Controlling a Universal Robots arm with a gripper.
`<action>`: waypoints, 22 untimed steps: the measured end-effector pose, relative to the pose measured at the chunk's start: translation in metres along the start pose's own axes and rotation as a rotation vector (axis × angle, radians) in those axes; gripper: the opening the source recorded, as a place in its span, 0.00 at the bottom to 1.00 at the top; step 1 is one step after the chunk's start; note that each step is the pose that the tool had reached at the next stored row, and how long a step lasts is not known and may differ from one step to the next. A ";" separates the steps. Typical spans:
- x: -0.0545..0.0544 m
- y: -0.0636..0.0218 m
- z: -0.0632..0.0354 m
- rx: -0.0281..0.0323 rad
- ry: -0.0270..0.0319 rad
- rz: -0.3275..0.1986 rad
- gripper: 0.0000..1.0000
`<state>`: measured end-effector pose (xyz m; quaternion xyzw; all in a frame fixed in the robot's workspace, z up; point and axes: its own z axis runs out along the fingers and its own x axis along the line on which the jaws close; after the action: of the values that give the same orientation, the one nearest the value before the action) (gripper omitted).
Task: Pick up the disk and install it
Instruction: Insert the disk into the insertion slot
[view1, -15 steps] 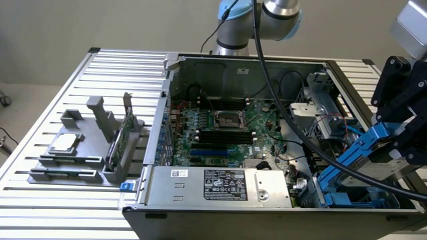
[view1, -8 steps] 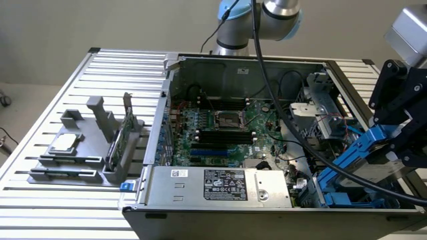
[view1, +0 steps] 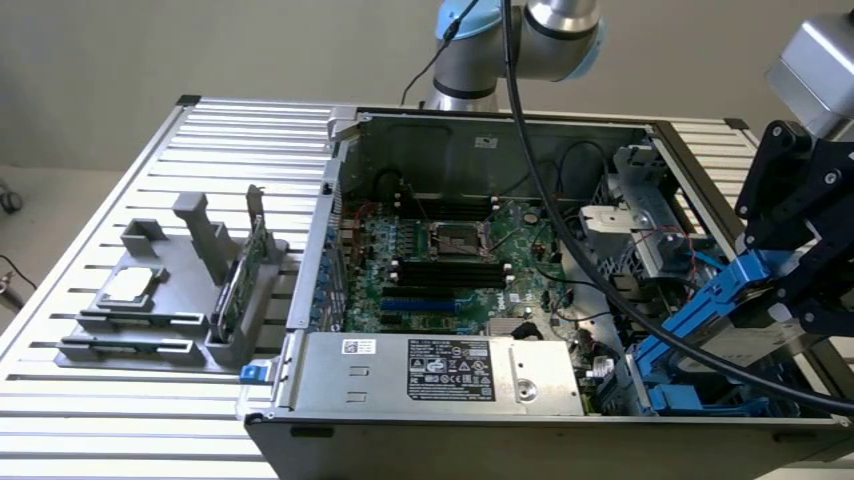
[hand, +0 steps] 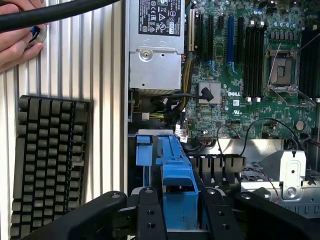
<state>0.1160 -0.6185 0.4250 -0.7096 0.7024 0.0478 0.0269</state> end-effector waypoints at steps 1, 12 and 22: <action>0.000 0.0000 0.0000 0.0000 0.0001 0.000 0.33; 0.000 0.0000 0.0013 0.0000 -0.0001 0.000 0.47; 0.000 -0.0006 0.0028 -0.0001 -0.0002 0.000 0.47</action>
<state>0.1165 -0.6185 0.4221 -0.7097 0.7023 0.0479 0.0269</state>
